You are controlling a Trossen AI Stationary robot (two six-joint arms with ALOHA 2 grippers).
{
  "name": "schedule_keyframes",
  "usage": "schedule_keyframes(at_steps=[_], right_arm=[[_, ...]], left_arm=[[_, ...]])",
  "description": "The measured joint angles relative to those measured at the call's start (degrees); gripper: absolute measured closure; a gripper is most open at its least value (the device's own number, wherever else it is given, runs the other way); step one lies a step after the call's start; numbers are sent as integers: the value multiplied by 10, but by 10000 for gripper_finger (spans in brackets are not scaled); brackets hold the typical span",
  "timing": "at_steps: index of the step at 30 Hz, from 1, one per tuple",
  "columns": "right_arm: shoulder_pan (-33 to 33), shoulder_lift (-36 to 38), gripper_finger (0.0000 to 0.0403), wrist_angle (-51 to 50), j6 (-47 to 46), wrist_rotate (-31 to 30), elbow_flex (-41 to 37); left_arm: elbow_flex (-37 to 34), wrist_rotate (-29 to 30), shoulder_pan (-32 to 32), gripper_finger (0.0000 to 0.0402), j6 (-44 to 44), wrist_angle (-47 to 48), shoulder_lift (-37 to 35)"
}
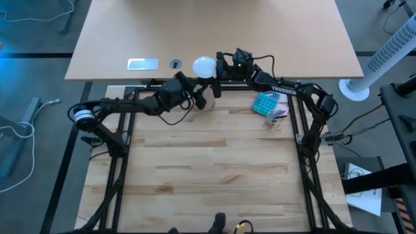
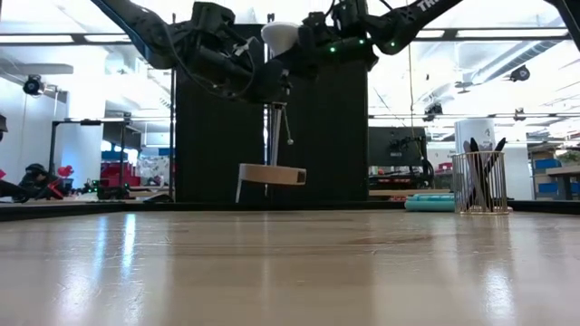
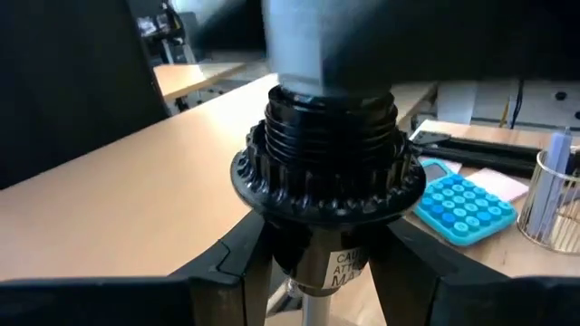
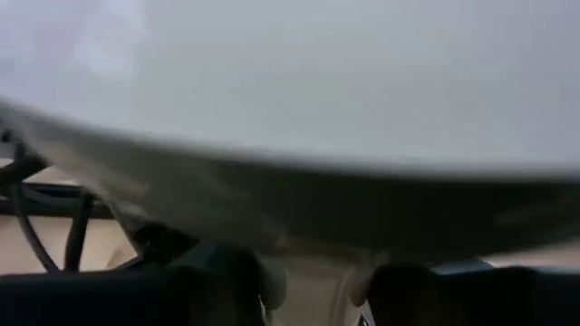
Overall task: Screw lightbulb
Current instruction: Remove the light bulb from the table lamp
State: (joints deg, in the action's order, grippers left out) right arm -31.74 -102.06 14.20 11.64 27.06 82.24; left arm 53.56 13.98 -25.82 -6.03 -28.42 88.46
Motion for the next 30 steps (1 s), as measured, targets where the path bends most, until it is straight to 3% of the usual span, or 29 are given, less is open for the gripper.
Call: schedule_keyframes(at_steps=[7, 12, 16, 20, 24, 30], right_arm=[[-12, 2, 211, -24, 4, 40, -2], [-27, 22, 170, -37, 1, 133, -2], [-40, 39, 129, -70, 11, 201, -2], [-49, 42, 92, -73, 15, 311, -2], [-50, 43, 76, -73, 15, 404, -2], [-50, 43, 76, -74, 4, 441, -2]], left_arm=[[-4, -26, -3, 264, -1, -3, -4], [-7, -74, -2, 264, -3, 3, -4], [-7, -149, -1, 264, 12, -2, -4], [-7, -222, 4, 264, 36, -17, -4], [-8, -225, 24, 264, 35, -23, -4], [-8, -225, 51, 264, 50, -56, 8]])
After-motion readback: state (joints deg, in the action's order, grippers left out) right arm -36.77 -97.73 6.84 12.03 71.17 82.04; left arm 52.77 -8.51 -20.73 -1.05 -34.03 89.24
